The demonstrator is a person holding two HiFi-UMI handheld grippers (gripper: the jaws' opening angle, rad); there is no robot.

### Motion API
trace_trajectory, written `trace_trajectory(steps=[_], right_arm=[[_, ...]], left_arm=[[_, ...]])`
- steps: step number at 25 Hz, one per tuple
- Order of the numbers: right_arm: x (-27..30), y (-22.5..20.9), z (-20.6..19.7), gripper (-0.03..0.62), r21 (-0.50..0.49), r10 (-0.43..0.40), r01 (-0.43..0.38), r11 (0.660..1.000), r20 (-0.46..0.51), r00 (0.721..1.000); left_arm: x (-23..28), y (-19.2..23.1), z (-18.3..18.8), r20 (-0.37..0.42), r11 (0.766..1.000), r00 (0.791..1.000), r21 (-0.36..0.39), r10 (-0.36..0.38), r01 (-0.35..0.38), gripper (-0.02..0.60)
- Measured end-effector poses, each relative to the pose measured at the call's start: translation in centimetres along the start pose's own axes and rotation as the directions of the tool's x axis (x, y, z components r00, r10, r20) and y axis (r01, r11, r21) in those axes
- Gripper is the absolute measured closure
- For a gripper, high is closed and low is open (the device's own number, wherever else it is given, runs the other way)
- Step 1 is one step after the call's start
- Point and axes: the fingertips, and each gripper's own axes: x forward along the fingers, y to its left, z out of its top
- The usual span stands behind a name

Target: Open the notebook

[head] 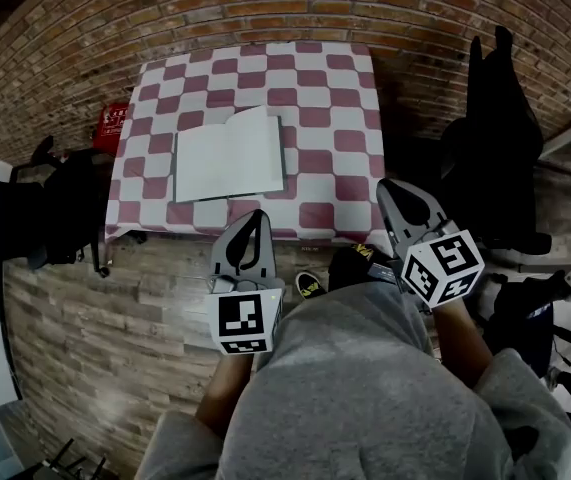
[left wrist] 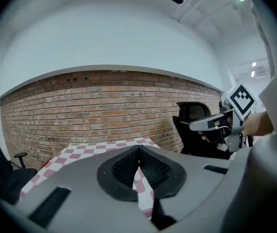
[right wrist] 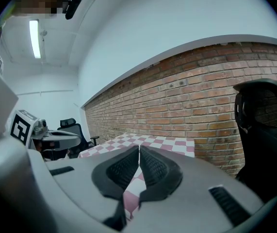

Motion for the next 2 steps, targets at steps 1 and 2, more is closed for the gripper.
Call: trace_trajectory(steps=[1, 2], right_arm=[[0.03, 0.00, -0.06, 0.568, 0.000, 0.001, -0.001, 1.000, -0.001, 1.000], [0.07, 0.01, -0.12, 0.568, 0.000, 0.002, -0.002, 1.000, -0.003, 1.000]], left_arm=[[0.01, 0.02, -0.03, 0.001, 1.000, 1.000, -0.006, 0.000, 0.000, 0.571], [0.03, 0.04, -0.07, 0.002, 1.000, 1.000, -0.013, -0.001, 0.001, 0.571]])
